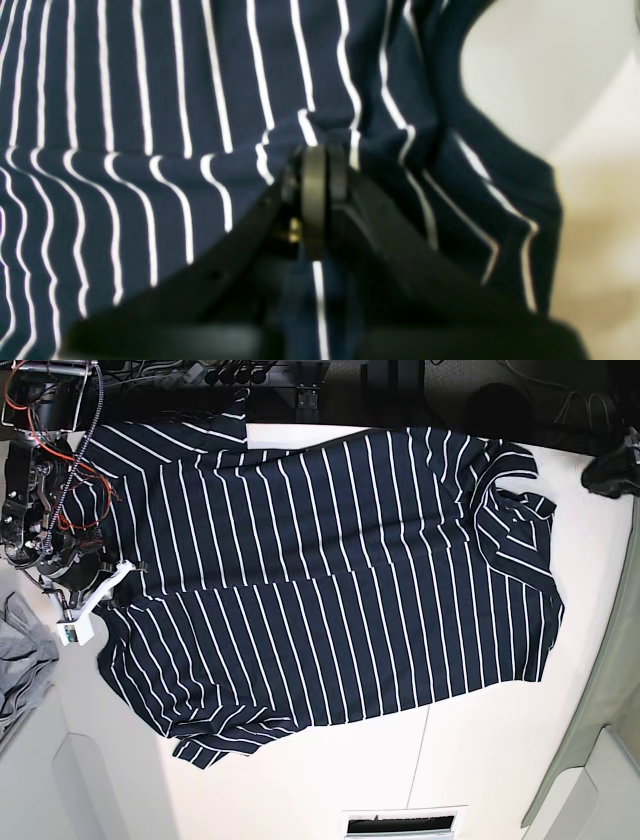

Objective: Layout the t-shirt on the table in an organized manner, then fold the t-shirt properly
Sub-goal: 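Release the fabric and raise the left gripper off the shirt, then grasp the folded-over sleeve fabric with the left gripper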

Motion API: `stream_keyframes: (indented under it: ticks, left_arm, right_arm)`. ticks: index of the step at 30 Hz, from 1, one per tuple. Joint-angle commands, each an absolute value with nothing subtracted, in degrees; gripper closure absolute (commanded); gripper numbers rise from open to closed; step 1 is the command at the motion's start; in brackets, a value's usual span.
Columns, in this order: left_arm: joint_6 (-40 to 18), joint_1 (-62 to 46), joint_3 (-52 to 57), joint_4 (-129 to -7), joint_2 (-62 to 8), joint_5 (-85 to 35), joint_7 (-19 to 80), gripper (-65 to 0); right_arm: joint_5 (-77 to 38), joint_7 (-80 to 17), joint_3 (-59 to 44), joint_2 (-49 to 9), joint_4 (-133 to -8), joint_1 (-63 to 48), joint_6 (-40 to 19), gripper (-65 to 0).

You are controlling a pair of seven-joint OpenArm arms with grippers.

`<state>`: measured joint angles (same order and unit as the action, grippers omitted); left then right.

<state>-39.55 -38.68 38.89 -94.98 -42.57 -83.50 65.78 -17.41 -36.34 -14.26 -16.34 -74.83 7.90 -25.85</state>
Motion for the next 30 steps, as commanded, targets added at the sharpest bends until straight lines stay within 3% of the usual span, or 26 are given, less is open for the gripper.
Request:
stream_keyframes:
  ticks: [1,6,8,10,14,17,22,30]
  left_arm:
    - [-40.0,-38.85,40.77,-95.66,-43.66,-85.0,64.18,-23.2]
    - [-40.0,-35.22,41.63,-95.66,-43.46,-84.84,61.49,-23.7]
    - [-40.0,-33.93,40.53,-95.66,-43.42,-82.65,58.83,-27.3]
    - [-40.0,-32.01,38.68,-95.66,-42.98,-79.31,56.07,-30.3]
    - [-40.0,-27.9,32.01,-95.64,-42.37,-73.63,53.65,-30.3]
    - [-40.0,-25.21,25.21,-95.64,-42.37,-69.25,51.59,-30.3]
    - [-40.0,-20.69,17.54,-95.64,-41.3,-64.36,50.3,-30.3]
    - [-40.0,-13.47,17.23,-95.61,-37.26,-59.66,48.56,-30.3]
  right_arm:
    - [-19.2,-34.94,-14.52,-17.17,-75.64,9.04,-25.74,0.0]
    - [-23.09,-34.7,-14.52,-17.12,-75.75,9.21,-25.76,0.0]
    - [-23.16,-34.76,-14.52,-17.06,-75.92,9.37,-25.76,0.0]
    - [-23.07,-34.85,-14.57,-17.04,-76.01,9.5,-25.78,0.0]
    - [-21.89,-36.95,-14.59,-17.02,-76.03,10.02,-25.74,0.0]
    - [-19.77,-37.65,-14.61,-17.02,-76.01,9.78,-25.71,-11.4]
    - [-15.14,-39.97,-14.61,-17.17,-76.01,7.86,-22.2,-11.7]
    - [-15.97,-39.66,-17.28,-17.65,-76.14,3.27,-20.8,-13.6]
